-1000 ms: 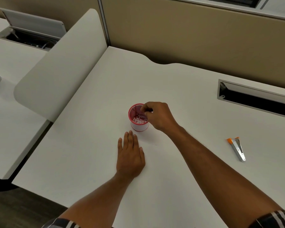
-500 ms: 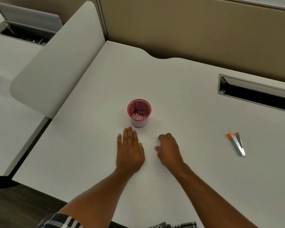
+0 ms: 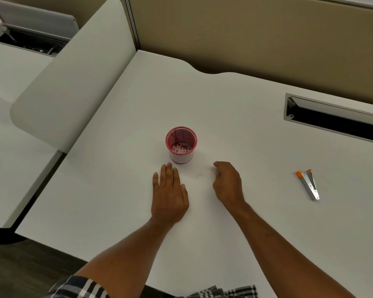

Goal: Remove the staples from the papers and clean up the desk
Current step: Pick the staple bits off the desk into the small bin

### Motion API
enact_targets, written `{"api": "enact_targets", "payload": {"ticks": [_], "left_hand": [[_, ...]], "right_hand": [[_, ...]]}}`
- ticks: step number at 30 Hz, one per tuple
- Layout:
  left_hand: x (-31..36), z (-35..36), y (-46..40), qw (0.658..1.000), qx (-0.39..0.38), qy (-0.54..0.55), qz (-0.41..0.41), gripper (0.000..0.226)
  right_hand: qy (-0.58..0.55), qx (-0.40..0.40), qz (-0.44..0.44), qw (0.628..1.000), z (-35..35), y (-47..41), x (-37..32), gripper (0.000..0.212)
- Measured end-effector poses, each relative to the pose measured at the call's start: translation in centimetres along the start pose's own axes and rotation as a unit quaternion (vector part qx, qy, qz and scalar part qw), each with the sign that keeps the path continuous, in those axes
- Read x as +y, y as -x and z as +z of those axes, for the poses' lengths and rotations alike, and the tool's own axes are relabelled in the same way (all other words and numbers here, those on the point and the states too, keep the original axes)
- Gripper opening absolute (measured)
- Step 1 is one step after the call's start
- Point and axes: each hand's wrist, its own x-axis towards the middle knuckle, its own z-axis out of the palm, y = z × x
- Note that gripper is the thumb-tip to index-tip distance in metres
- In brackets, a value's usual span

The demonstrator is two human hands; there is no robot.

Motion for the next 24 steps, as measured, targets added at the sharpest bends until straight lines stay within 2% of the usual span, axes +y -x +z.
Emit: {"api": "enact_targets", "payload": {"ticks": [3, 7, 10, 13, 15, 18, 21, 23, 24], "left_hand": [[0.0, -0.1, 0.0, 1.0, -0.002, -0.002, 0.0, 0.063], [-0.1, -0.2, 0.1, 1.0, 0.0, -0.004, 0.002, 0.063], [-0.1, -0.1, 0.0, 1.0, -0.004, -0.01, 0.0, 0.063], [-0.1, 0.0, 0.0, 1.0, -0.008, -0.009, -0.002, 0.064], [-0.1, -0.1, 0.0, 1.0, -0.006, -0.004, 0.0, 0.064], [-0.2, -0.1, 0.0, 1.0, -0.006, -0.001, 0.001, 0.064], [-0.1, -0.2, 0.0, 1.0, -0.006, 0.001, -0.001, 0.064], [-0.1, -0.1, 0.0, 1.0, -0.007, 0.002, -0.001, 0.065], [-0.1, -0.1, 0.0, 1.0, -0.007, 0.003, -0.001, 0.066]], "right_hand": [[0.058, -0.046, -0.047, 0.996, 1.1, 1.1, -0.2, 0.041], [0.072, -0.092, -0.103, 0.988, 2.5, 2.5, -1.8, 0.046], [0.095, -0.108, -0.138, 0.98, 3.1, 2.8, -2.3, 0.039], [0.079, -0.08, -0.126, 0.986, 3.5, 2.6, -2.0, 0.028], [0.074, -0.098, -0.101, 0.987, 3.5, 2.3, -1.9, 0.024], [0.131, -0.108, -0.141, 0.975, 3.7, 2.2, -2.1, 0.011], [0.175, -0.102, -0.162, 0.966, 3.1, 2.1, -3.4, 0.018], [0.191, -0.098, -0.17, 0.962, 3.0, 1.9, -3.8, 0.003], [0.196, -0.106, -0.162, 0.961, 3.0, 1.8, -3.9, 0.007]]}}
